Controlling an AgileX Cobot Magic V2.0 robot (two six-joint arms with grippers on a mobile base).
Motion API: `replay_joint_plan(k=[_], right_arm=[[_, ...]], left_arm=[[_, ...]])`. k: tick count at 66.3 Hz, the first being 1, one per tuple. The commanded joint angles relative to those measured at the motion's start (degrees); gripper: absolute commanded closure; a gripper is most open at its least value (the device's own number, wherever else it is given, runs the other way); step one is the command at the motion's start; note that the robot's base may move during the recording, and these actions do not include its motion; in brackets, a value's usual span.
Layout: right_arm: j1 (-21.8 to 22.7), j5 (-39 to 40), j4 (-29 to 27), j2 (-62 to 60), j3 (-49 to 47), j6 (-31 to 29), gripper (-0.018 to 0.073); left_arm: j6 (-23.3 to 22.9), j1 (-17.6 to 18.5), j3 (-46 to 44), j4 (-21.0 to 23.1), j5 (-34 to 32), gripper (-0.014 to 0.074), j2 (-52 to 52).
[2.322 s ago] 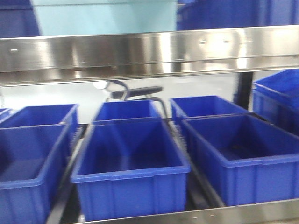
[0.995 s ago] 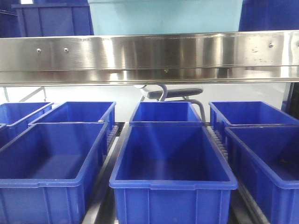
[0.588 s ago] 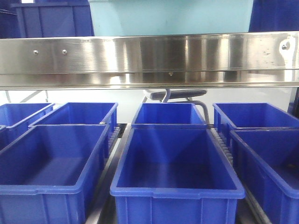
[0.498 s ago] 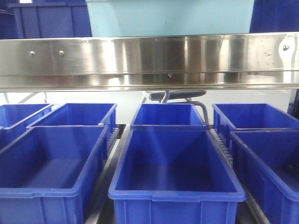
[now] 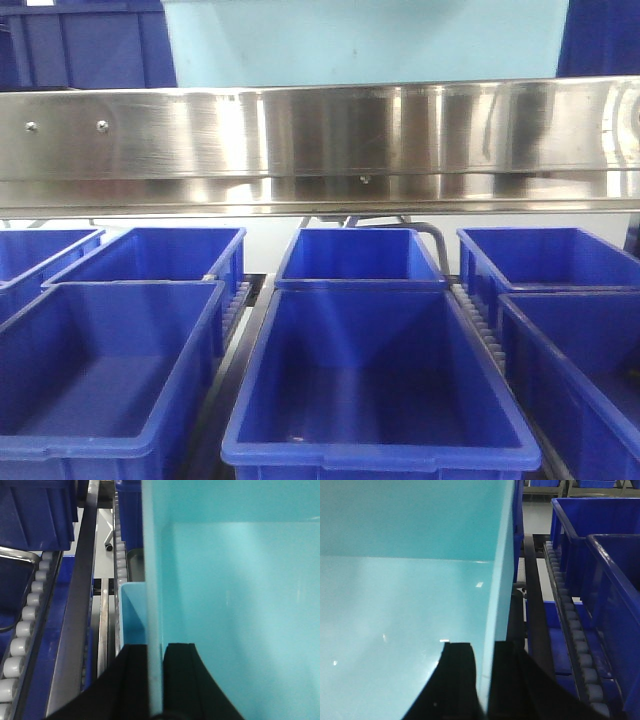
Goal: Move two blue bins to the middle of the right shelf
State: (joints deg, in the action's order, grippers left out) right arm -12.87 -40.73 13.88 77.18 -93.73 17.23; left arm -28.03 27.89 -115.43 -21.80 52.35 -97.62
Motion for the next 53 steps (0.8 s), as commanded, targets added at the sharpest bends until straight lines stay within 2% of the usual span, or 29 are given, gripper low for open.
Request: replay_joint_plan(k=[1,53], right_arm=[[-0.48,4.02,-1.74,-1.16,-0.96,-0.82,0.0726],[-0.48,4.02,-1.74,-1.16,-0.96,-0.82,0.0726]], left_arm=[[0.43,-0.2,-0.56,-1.99,-2.4,0.0707,0.11],[0.43,-0.2,-0.56,-1.99,-2.4,0.0707,0.11]])
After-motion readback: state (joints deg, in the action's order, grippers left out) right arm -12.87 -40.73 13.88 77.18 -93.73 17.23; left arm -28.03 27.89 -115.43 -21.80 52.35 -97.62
